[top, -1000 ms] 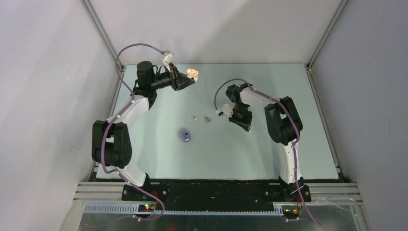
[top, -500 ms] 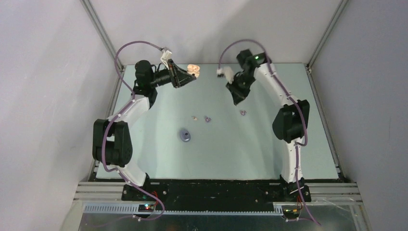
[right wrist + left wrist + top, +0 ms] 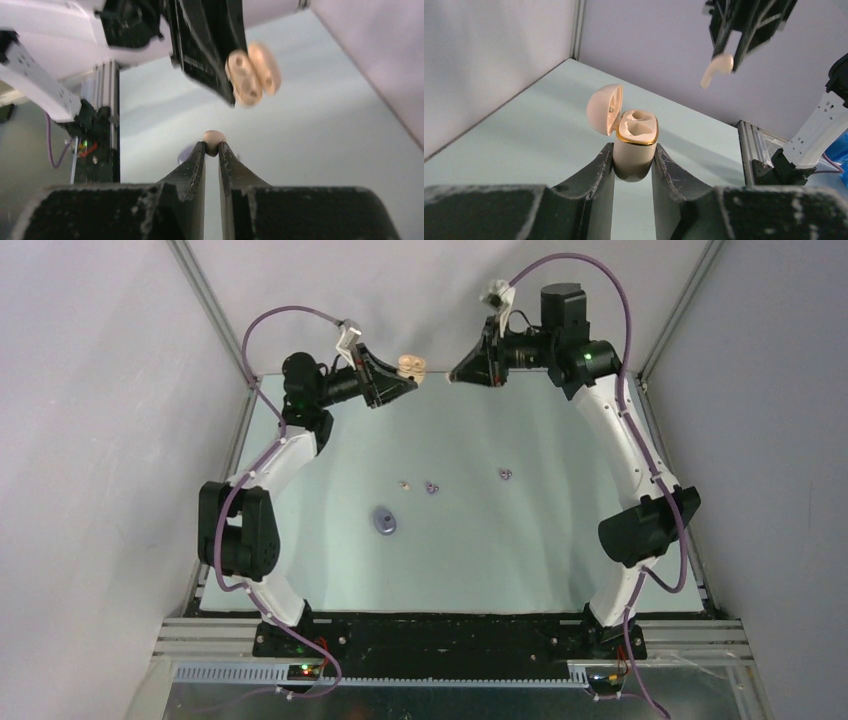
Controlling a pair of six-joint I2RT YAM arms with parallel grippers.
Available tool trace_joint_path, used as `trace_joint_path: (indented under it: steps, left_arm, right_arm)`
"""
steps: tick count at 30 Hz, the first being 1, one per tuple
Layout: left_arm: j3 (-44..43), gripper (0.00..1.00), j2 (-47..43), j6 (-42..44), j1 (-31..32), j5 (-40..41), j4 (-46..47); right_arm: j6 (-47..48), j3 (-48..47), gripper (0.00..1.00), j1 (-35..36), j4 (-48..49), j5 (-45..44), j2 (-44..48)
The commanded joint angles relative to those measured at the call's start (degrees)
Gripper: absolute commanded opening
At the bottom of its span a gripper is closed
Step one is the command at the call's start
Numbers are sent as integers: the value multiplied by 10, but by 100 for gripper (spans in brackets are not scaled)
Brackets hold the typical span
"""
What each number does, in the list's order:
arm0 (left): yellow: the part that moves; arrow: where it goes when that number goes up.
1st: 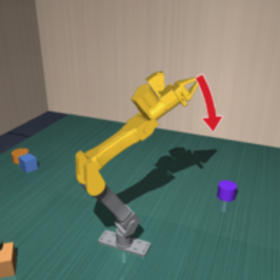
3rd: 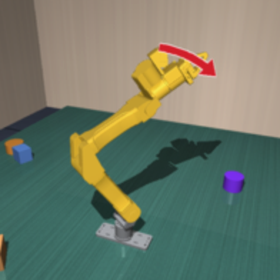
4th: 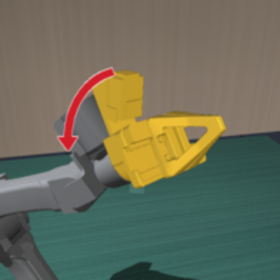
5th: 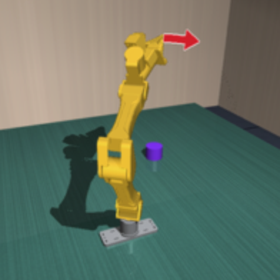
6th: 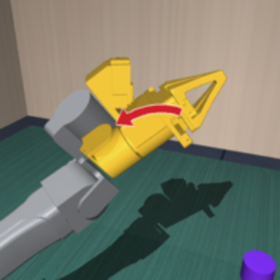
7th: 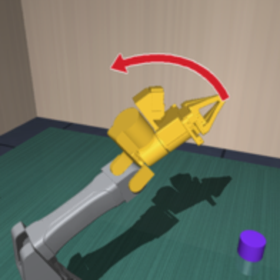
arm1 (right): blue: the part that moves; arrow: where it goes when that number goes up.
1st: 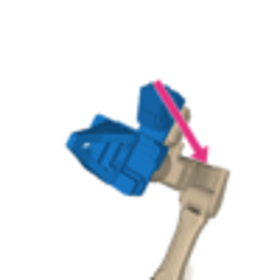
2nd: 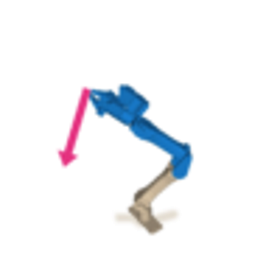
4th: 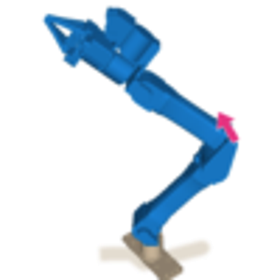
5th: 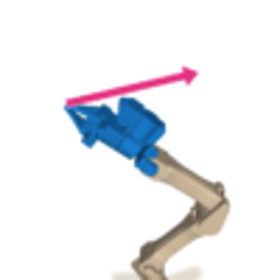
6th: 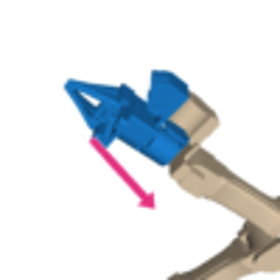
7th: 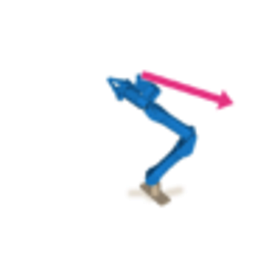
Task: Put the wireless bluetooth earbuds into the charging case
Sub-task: Insert the left earbud into the left side groove of the charging case.
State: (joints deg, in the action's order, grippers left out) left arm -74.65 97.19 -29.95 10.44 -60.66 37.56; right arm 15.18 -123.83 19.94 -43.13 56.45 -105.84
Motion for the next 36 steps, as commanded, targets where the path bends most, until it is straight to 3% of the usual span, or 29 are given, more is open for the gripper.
trace_joint_path:
  steps: [1,6,13,36]
  left_arm:
    - [-41,2,-3,-8,17,-7,30]
    - [-49,2,-9,2,25,-14,35]
    - [-32,3,-28,10,25,-27,61]
    - [-39,1,-46,-36,25,-9,103]
  right_arm:
    - [-238,59,0,1,349,40,30]
    - [-303,60,0,18,461,26,17]
    - [-338,61,0,42,509,19,3]
    - [-283,104,0,67,495,-22,10]
